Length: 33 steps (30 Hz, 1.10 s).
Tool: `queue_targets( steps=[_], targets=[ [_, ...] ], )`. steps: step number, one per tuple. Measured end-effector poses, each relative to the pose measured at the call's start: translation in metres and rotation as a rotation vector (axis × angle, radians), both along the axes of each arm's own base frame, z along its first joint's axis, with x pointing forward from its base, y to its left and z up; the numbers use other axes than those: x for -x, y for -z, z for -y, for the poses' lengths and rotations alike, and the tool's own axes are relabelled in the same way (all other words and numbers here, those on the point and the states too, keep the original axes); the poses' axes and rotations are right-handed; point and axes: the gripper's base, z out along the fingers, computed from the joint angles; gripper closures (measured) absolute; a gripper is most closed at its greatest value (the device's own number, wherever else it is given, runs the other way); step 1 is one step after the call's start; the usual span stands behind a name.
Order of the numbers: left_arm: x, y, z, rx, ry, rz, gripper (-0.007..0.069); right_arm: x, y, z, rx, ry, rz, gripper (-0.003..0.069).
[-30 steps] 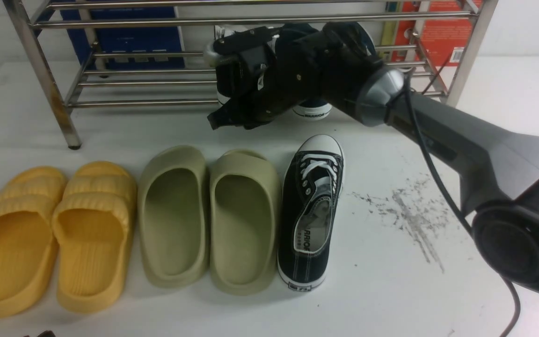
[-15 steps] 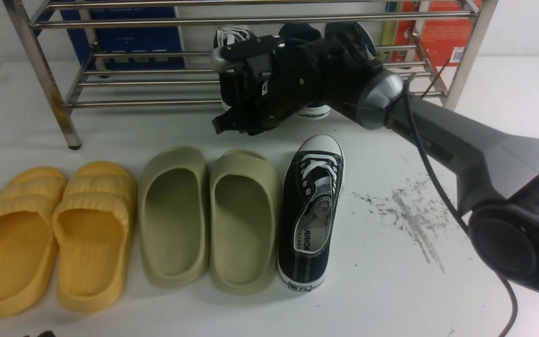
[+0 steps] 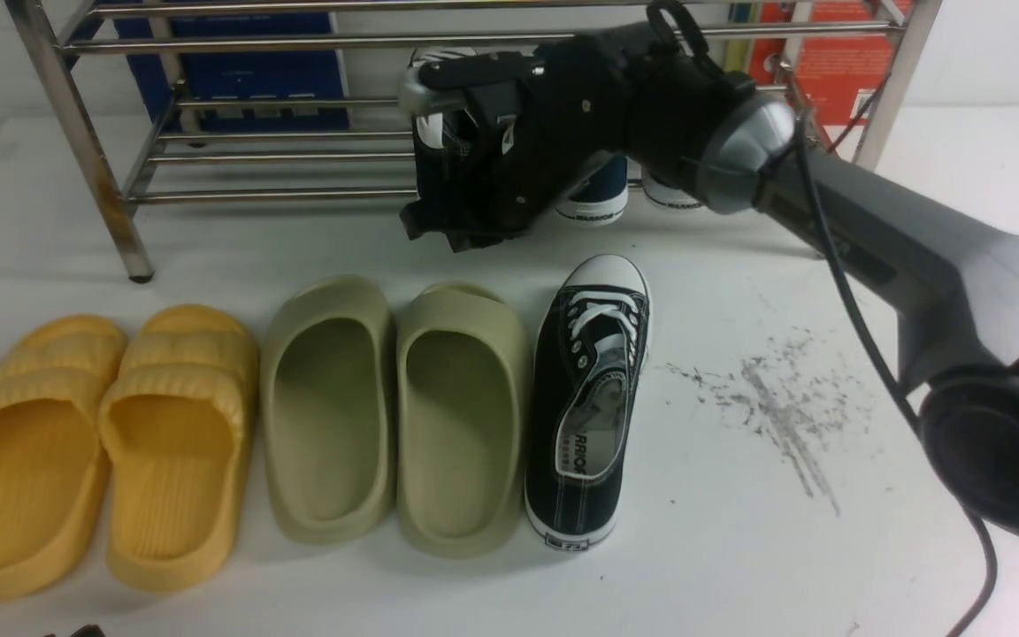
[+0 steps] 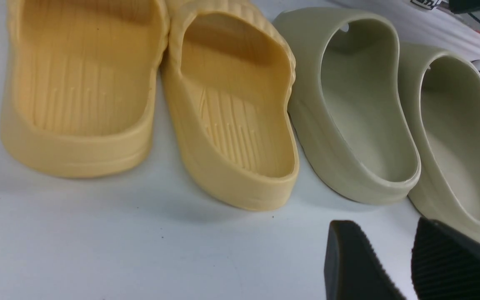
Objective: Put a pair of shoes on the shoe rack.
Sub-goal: Use the right arm to put a shoe into the shoe rack
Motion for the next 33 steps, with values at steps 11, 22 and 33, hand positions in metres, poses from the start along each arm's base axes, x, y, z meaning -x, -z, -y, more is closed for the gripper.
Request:
queue_targets(
  steps=[11,22,33],
  targets=[
    [0.0,0.0,0.0,0.0,0.0,0.0,0.0386,-0.014,0.016,-0.004,-0.018,0.038,0.094,0.0601],
    [0.0,0.0,0.0,0.0,0.0,0.0,0.0386,-0.007,0.015,-0.002,-0.005,0.028,0.016,0.0584],
    [0.0,0.0,0.0,0.0,0.0,0.0,0.0386,0.079,-0.089,0.034,0.172,-0.05,-0.112,0.0577]
  ],
)
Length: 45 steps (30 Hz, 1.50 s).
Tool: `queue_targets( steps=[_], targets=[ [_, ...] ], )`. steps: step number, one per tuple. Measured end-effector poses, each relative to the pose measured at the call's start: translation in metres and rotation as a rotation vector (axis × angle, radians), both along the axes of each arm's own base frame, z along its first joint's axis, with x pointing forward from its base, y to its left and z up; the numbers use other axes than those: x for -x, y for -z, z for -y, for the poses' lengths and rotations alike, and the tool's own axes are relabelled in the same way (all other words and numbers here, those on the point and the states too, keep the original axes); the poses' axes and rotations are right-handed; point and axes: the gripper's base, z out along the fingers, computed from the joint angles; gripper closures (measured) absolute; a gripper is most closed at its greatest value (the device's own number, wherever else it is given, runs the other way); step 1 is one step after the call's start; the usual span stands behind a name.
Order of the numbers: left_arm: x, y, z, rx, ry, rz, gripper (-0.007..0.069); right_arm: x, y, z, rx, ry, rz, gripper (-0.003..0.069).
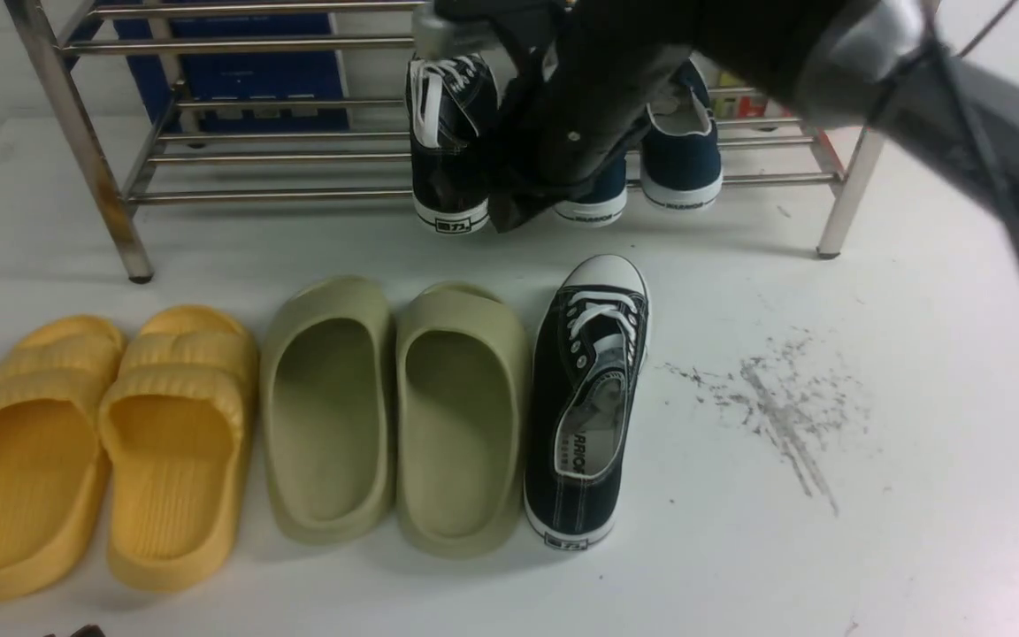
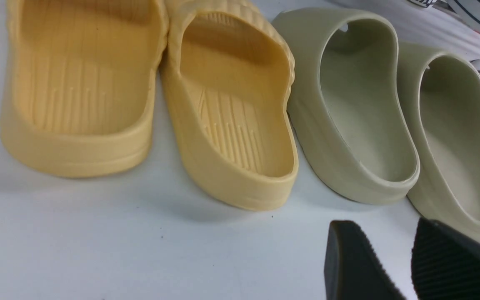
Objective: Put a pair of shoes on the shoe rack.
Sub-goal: Use the right arm to grab the shoe closest to it
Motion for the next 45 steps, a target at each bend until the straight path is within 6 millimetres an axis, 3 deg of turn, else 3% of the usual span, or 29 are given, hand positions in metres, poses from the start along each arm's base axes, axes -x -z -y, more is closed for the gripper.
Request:
queue_targets(
  steps=[1,2,6,12,15,21,39,42,45],
  targets=[
    [0.0,0.0,0.0,0.0,0.0,0.0,0.0386,0.002,-0.001,0.001,0.006,-0.001,0.0,0.0577],
    [0.0,0.0,0.0,0.0,0.0,0.0,0.0386,0.023,-0.011,0.013,0.035,0.024,0.0,0.0577],
    [0.0,0.0,0.0,0.0,0.0,0.0,0.0386,0.059,-0.004,0.041,0.088,0.12,-0.017,0.0577],
    [0.0,0.0,0.0,0.0,0.0,0.0,0.0386,0.106,0.024,0.085,0.147,0.278,-0.099,0.057],
    [0.0,0.0,0.0,0.0,0.0,0.0,0.0386,0.119,0.039,0.096,0.179,0.302,-0.146,0.0568],
    [0.0,0.0,0.0,0.0,0.0,0.0,0.0386,0.126,0.05,0.102,0.191,0.306,-0.169,0.0559],
    [0.0,0.0,0.0,0.0,0.0,0.0,0.0386,0.127,0.047,0.094,0.075,0.333,-0.195,0.0512],
    [0.0,0.0,0.0,0.0,0.0,0.0,0.0386,0.128,0.047,0.092,0.071,0.338,-0.198,0.0484],
    [0.0,0.0,0.0,0.0,0.0,0.0,0.0386,0.134,0.047,0.085,0.068,0.321,-0.2,0.0407]
  ],
)
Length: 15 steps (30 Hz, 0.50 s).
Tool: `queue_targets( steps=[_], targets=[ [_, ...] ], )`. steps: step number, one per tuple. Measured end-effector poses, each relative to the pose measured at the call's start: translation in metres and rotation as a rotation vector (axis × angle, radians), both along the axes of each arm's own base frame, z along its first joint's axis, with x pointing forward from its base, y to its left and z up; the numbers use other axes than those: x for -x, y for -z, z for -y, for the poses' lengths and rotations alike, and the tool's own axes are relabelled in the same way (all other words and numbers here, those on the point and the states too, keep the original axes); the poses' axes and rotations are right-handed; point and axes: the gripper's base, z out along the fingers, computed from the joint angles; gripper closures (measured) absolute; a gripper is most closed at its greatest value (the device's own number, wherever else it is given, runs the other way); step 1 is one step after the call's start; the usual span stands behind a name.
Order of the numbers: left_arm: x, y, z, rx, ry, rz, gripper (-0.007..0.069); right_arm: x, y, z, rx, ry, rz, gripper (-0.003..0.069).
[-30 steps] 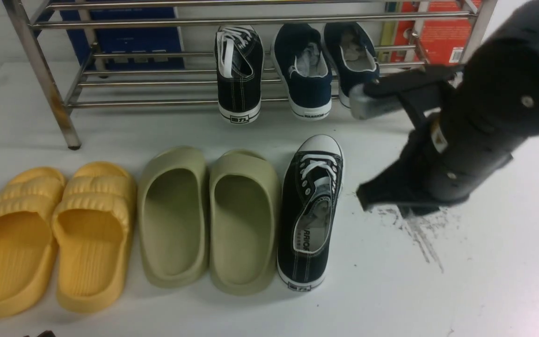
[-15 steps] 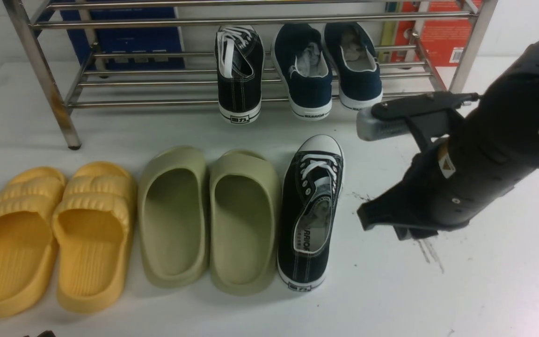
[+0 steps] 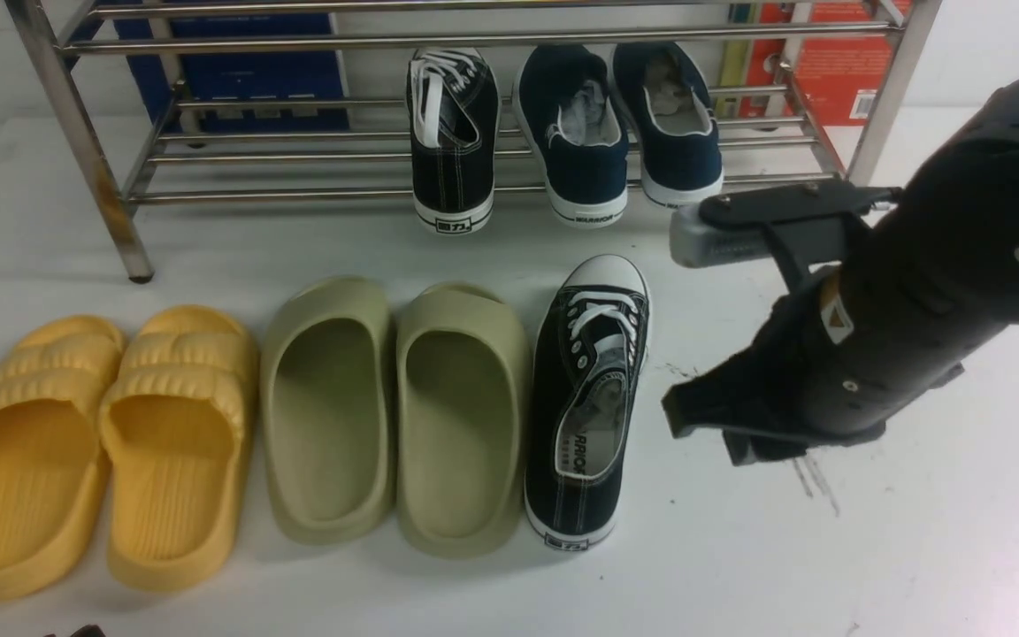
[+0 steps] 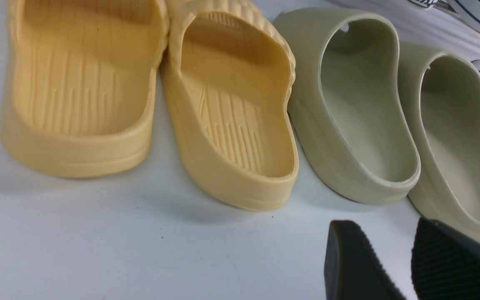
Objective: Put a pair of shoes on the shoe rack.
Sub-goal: Use the right arm to grab the shoe closest to it
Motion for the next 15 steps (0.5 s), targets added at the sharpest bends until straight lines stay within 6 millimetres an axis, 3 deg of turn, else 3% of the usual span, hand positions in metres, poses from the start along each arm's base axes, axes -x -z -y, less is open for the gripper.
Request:
queue_targets(
  steps=[8,15],
  targets=[
    [0.0,0.0,0.0,0.0,0.0,0.0,0.0386,-0.008,0.021,-0.024,-0.043,0.004,0.009,0.0232],
    [0.0,0.0,0.0,0.0,0.0,0.0,0.0386,-0.019,0.036,-0.04,-0.134,0.029,0.018,0.0214]
  ],
)
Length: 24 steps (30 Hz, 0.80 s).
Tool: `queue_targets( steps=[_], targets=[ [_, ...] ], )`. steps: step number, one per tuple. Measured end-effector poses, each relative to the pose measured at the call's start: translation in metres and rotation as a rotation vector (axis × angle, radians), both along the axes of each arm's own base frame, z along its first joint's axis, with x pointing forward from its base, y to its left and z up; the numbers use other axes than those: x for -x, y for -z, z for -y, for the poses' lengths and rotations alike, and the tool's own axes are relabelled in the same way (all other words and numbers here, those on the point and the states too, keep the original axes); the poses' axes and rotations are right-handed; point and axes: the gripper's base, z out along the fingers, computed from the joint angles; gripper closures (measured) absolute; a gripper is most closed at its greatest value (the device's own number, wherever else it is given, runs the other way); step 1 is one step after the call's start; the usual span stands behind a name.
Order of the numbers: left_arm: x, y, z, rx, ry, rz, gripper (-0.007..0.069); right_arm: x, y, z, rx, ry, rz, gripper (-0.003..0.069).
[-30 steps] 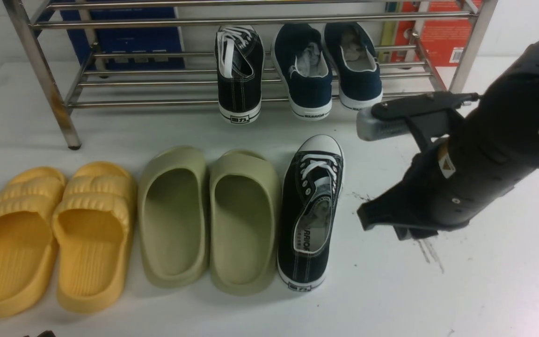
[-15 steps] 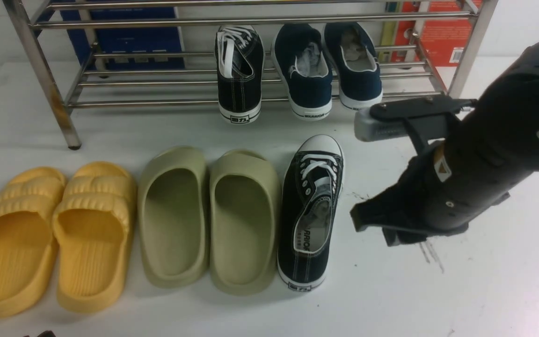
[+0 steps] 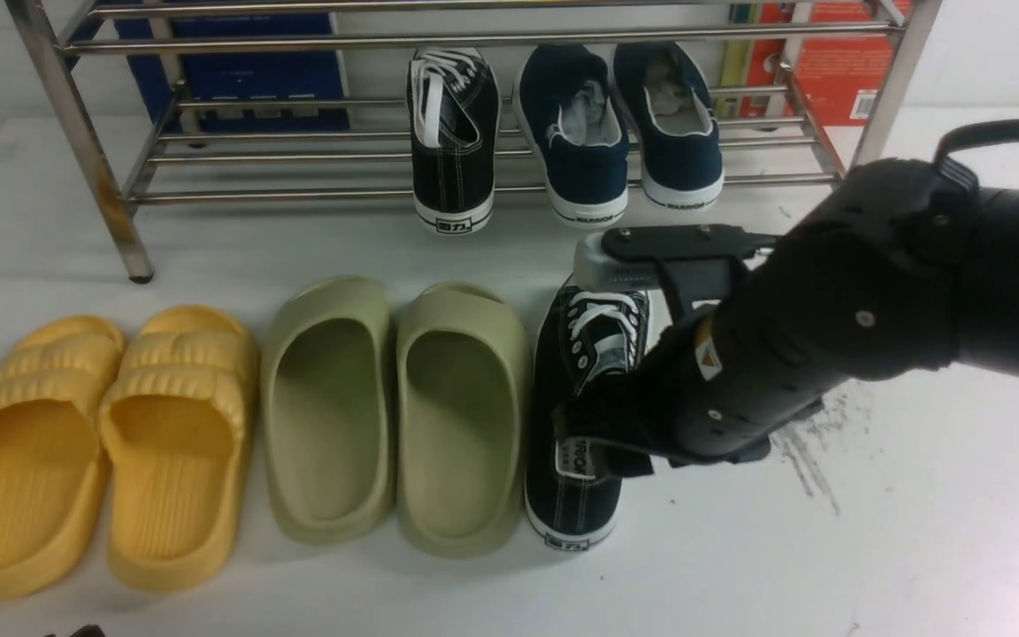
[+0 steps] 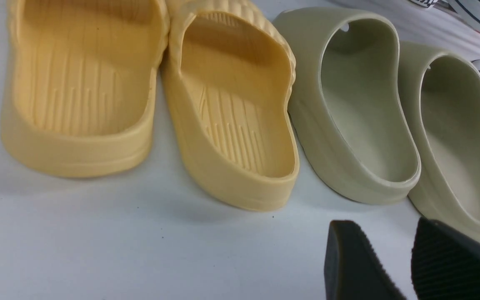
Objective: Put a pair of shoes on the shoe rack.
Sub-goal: Use the right arm to grab the shoe closest to it
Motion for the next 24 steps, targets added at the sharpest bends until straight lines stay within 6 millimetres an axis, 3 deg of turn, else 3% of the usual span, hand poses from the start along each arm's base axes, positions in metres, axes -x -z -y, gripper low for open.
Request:
queue_targets(
  steps=[4,12,19,24],
  targets=[
    [0.0,0.0,0.0,0.0,0.0,0.0,0.0386,0.002,0.003,-0.009,-0.005,-0.023,-0.008,0.0213],
    [0.0,0.0,0.0,0.0,0.0,0.0,0.0386,0.007,-0.014,-0.036,-0.026,-0.151,0.052,0.0213],
    [0.0,0.0,0.0,0.0,0.0,0.0,0.0386,-0.011,0.02,-0.051,0.047,-0.162,0.013,0.0213],
    [0.0,0.0,0.0,0.0,0.0,0.0,0.0386,-0.02,0.04,-0.05,0.107,-0.184,-0.014,0.0242]
  ],
)
